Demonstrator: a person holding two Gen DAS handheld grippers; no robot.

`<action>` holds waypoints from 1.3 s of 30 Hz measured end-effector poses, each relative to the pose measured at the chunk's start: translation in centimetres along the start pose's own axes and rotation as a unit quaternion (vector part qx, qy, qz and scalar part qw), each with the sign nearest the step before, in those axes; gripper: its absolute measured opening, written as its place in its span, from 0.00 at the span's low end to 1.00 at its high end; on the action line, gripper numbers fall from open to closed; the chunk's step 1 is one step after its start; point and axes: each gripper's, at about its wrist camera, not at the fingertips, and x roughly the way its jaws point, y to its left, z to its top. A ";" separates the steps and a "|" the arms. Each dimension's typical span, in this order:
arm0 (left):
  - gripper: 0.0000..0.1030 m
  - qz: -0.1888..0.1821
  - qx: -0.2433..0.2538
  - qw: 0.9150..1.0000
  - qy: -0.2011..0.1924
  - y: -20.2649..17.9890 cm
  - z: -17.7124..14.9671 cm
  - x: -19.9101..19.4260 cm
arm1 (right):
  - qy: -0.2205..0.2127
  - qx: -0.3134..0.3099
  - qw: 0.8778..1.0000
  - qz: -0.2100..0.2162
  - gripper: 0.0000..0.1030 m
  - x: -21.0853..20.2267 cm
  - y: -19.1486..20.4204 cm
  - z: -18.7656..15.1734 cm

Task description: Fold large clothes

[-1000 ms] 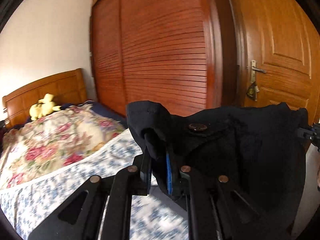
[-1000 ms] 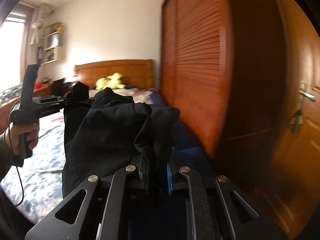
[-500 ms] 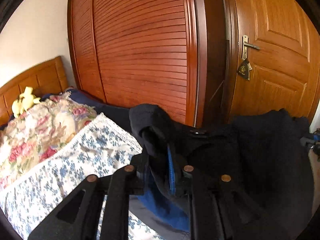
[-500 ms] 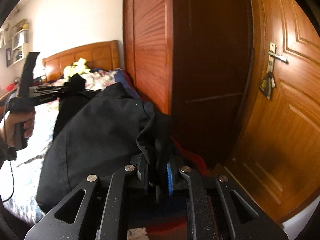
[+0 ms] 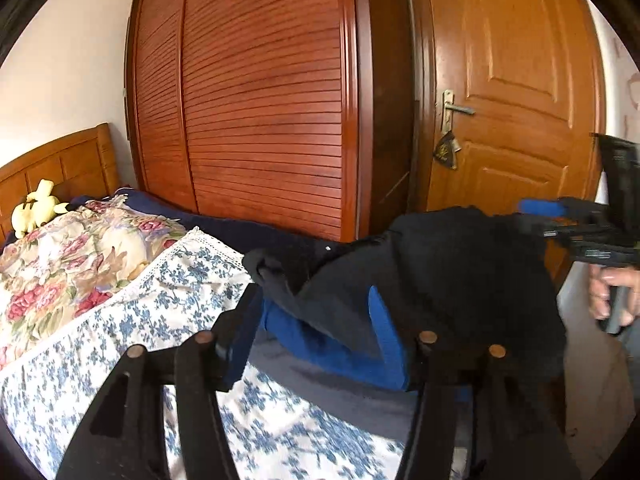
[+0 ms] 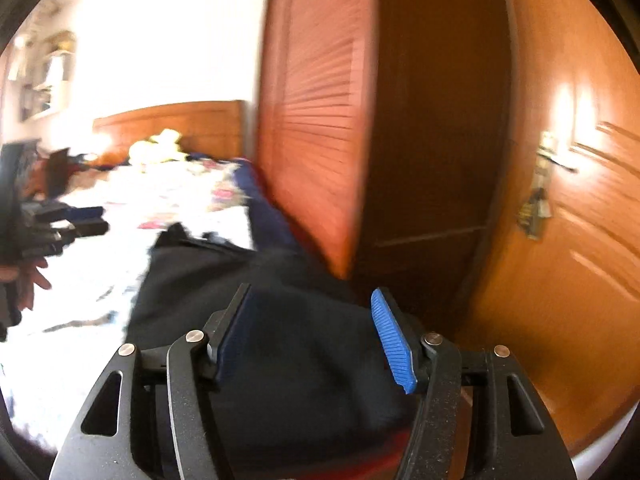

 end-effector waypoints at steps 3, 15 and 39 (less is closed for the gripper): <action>0.53 -0.011 -0.007 1.000 -0.005 -0.1 -1.3 -2.3 | 0.018 -0.014 1.000 0.021 0.55 1.7 1.9 0.1; 0.58 0.001 -0.007 1.000 -0.007 0.5 -3.9 -8.0 | 0.152 0.037 0.987 -0.023 0.55 8.4 -0.1 -3.6; 0.60 0.105 -0.058 0.993 0.016 2.7 -12.3 -19.5 | 0.048 -0.004 0.997 0.060 0.76 -1.3 16.5 -1.7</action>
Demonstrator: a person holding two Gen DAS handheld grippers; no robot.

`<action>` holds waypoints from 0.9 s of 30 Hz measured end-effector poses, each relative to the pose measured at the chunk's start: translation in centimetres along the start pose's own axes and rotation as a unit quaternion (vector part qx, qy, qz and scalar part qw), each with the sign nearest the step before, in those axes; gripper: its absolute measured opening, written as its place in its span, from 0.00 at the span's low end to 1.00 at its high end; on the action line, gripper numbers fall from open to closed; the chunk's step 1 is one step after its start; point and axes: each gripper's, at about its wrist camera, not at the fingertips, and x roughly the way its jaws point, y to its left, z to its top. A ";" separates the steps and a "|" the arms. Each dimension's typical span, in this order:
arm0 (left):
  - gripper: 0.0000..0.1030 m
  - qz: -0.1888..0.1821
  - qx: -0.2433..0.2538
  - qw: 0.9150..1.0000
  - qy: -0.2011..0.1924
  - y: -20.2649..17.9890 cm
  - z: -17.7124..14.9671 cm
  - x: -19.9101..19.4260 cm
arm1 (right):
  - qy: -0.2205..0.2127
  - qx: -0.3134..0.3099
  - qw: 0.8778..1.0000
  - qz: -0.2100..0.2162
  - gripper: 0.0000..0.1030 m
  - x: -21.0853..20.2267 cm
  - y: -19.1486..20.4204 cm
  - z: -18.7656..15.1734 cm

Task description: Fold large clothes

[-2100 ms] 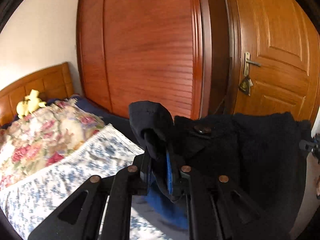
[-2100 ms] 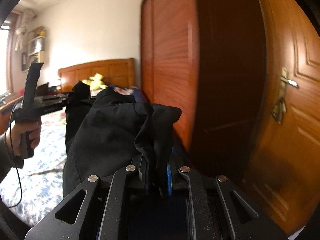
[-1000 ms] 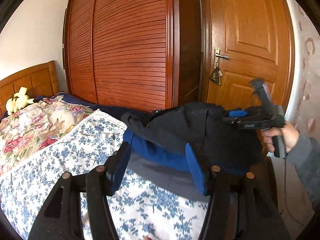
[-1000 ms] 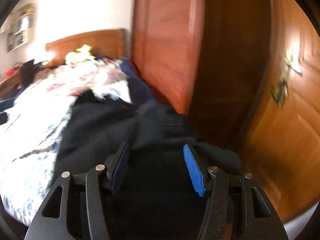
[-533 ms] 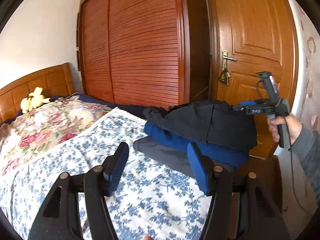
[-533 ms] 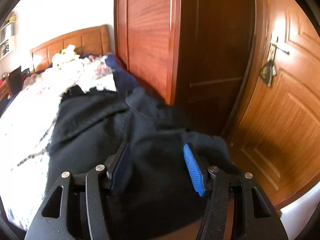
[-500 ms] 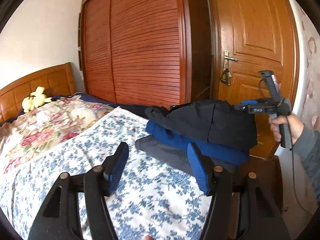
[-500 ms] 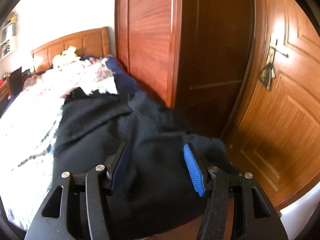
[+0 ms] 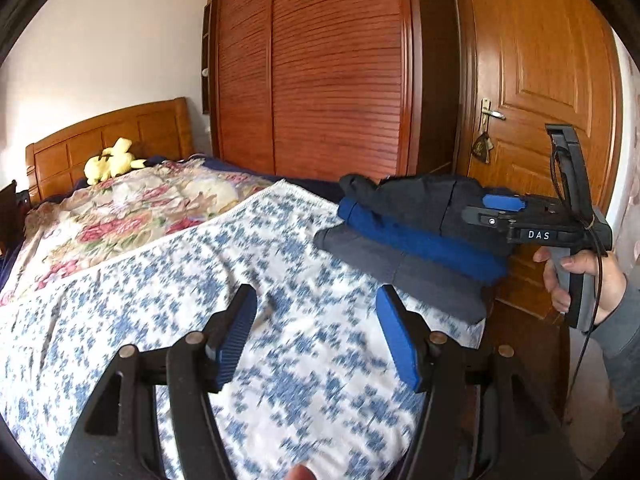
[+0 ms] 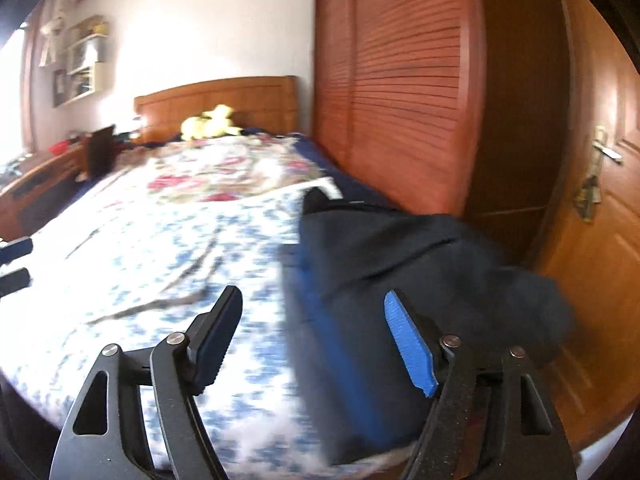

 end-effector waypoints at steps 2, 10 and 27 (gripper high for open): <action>0.60 0.010 0.000 1.000 0.003 0.8 -0.9 -0.5 | -0.002 0.000 1.000 0.017 0.77 0.6 2.2 -0.5; 0.60 0.064 -0.036 0.997 0.023 4.7 -5.7 -2.3 | -0.001 0.000 0.997 0.072 0.79 3.2 10.3 -3.0; 0.60 0.159 -0.139 0.976 0.055 10.3 -15.5 -8.8 | 0.026 -0.020 0.988 0.150 0.81 2.7 22.3 -9.5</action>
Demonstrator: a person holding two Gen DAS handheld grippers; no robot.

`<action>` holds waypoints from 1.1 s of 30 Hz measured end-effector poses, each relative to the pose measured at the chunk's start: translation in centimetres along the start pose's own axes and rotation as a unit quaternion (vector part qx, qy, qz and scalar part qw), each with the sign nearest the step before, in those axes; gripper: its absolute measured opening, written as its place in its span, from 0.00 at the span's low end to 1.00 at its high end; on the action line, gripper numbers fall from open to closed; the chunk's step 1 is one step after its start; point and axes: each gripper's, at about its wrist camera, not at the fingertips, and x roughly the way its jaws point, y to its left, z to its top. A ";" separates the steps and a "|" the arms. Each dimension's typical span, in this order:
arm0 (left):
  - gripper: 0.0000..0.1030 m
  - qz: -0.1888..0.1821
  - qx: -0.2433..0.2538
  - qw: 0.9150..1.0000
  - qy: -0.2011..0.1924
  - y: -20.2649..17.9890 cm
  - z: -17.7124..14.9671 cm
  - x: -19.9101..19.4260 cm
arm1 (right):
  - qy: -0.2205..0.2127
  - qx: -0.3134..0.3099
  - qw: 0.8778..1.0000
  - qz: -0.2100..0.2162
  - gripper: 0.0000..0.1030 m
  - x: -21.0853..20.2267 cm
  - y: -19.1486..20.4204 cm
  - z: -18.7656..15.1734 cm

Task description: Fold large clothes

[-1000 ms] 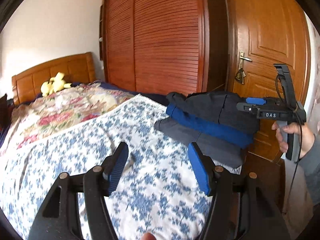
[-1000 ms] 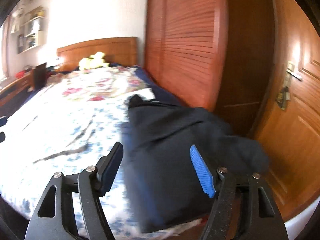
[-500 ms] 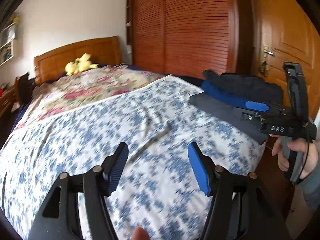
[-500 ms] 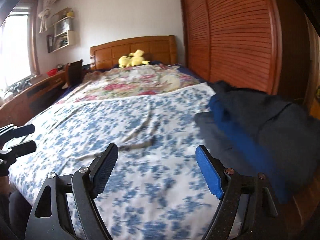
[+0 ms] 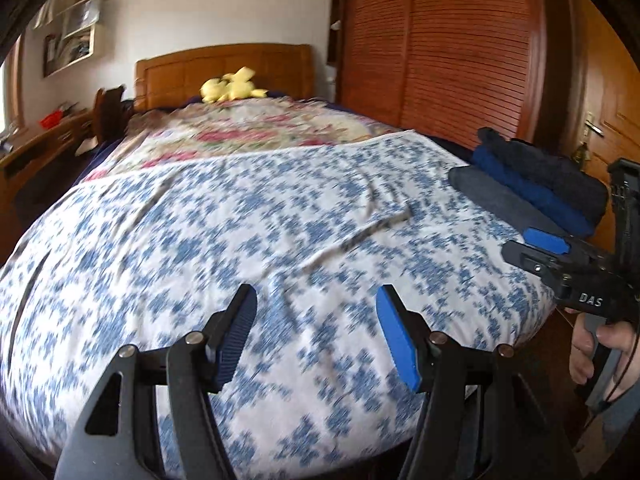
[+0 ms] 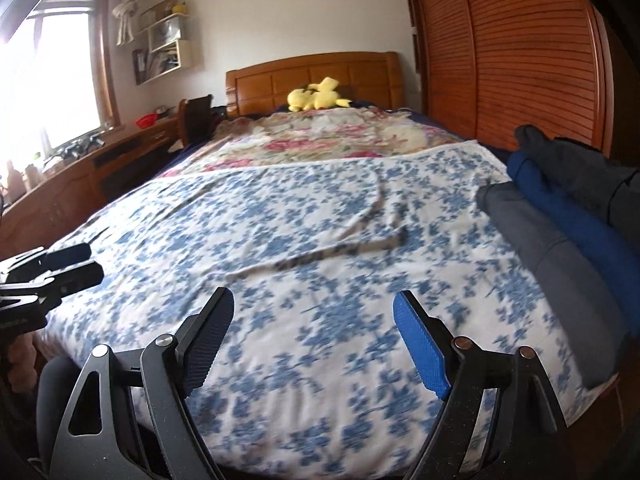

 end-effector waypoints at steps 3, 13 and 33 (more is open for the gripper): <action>0.60 0.024 -0.012 1.000 0.003 1.4 -1.1 -1.0 | 0.003 -0.003 1.000 0.007 0.81 -0.1 1.3 -0.5; 0.60 0.063 -0.038 0.996 -0.039 4.1 -1.1 -6.5 | -0.011 -0.012 0.999 0.044 0.81 -1.9 6.0 -0.2; 0.60 0.070 -0.032 0.991 -0.105 3.9 0.0 -11.8 | -0.073 -0.031 0.995 0.064 0.81 -6.8 9.3 2.4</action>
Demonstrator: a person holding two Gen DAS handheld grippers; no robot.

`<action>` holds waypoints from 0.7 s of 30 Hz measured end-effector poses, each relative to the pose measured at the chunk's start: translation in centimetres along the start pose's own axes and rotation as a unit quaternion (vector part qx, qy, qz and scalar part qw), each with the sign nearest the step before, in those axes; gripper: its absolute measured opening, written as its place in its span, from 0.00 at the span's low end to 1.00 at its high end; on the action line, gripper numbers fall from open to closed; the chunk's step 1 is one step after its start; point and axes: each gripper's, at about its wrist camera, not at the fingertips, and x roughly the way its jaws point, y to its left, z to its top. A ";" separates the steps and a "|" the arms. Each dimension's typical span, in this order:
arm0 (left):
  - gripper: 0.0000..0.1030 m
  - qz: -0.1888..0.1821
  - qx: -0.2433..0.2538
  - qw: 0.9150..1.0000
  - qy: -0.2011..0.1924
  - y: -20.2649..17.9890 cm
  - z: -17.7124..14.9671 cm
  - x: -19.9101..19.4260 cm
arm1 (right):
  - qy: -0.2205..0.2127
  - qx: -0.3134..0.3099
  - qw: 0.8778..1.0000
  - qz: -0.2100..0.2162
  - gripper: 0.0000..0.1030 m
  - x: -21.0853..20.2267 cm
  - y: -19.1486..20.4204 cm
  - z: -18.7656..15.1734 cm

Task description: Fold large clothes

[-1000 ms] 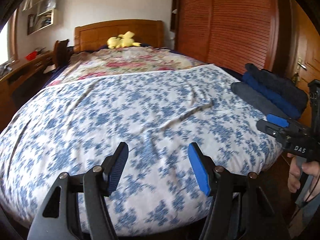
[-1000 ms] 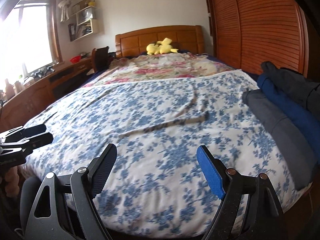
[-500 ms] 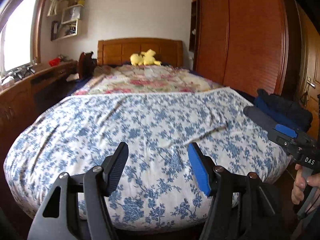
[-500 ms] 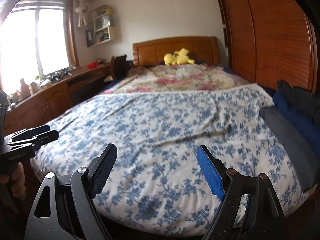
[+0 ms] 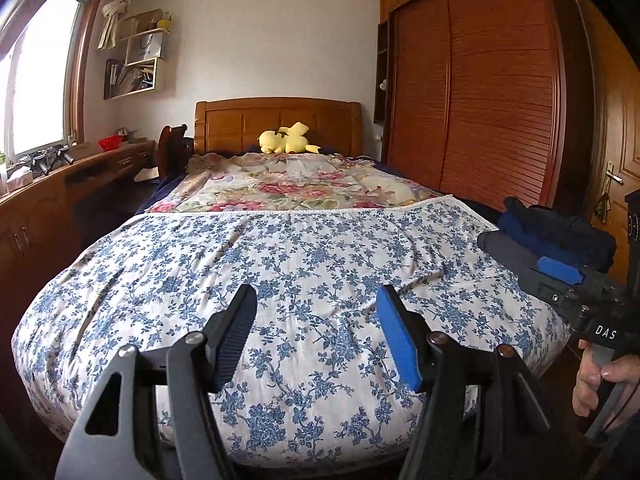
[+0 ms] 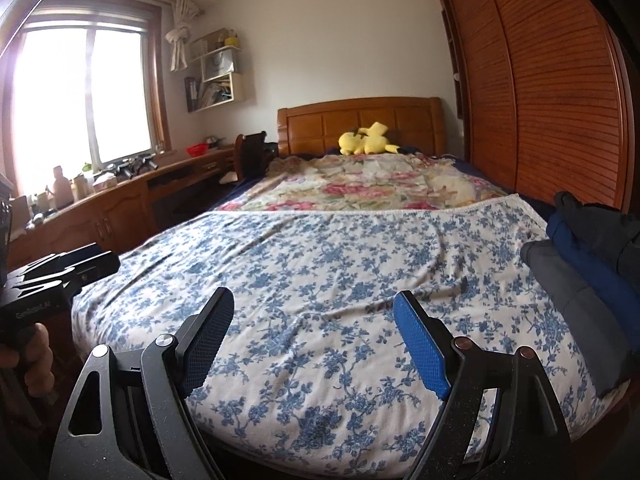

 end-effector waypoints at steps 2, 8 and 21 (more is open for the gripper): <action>0.60 -0.002 -0.001 1.000 0.002 0.0 -0.1 0.2 | 0.000 0.000 1.000 0.000 0.81 0.0 0.0 0.0; 0.60 0.000 -0.001 1.000 0.003 -0.1 -0.1 0.2 | 0.000 0.000 1.000 0.000 0.81 0.0 0.1 0.0; 0.60 0.005 -0.003 1.000 0.001 -0.1 -0.4 0.0 | 0.004 0.001 1.000 0.000 0.81 0.1 0.1 -0.4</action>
